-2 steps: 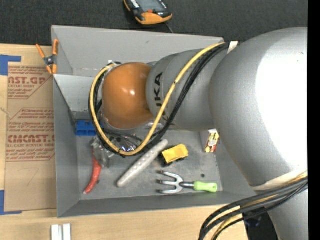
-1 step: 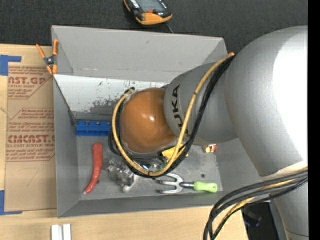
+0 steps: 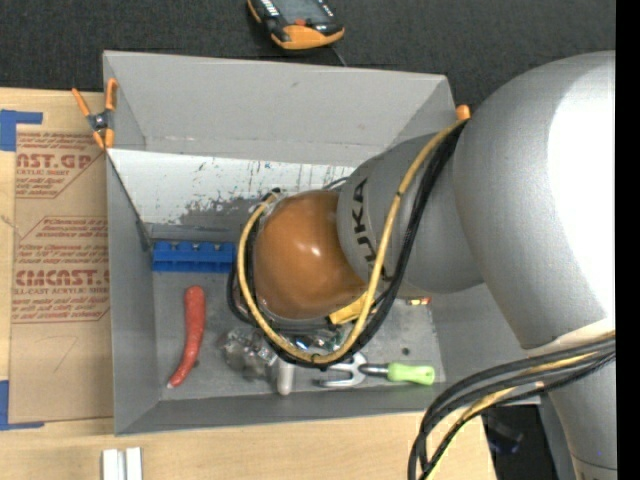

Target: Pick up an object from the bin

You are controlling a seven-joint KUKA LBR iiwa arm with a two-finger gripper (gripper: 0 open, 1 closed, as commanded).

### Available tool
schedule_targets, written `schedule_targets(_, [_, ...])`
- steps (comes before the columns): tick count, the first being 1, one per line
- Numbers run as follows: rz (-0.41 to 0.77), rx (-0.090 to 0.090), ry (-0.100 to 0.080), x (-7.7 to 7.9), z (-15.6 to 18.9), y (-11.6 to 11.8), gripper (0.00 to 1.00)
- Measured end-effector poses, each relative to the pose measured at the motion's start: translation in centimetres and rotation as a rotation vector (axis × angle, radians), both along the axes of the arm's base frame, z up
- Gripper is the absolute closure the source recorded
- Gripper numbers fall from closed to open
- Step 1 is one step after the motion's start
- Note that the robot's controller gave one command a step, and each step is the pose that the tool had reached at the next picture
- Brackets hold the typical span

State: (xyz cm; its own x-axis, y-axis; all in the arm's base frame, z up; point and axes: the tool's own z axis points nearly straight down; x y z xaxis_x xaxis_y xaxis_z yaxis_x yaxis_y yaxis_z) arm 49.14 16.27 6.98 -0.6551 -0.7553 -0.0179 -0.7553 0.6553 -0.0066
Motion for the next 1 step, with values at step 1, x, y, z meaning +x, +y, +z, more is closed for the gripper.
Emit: schedule_targets(1, [0.225, -0.002, -0.001, 4.34, 0.07, -2.91, 1.0])
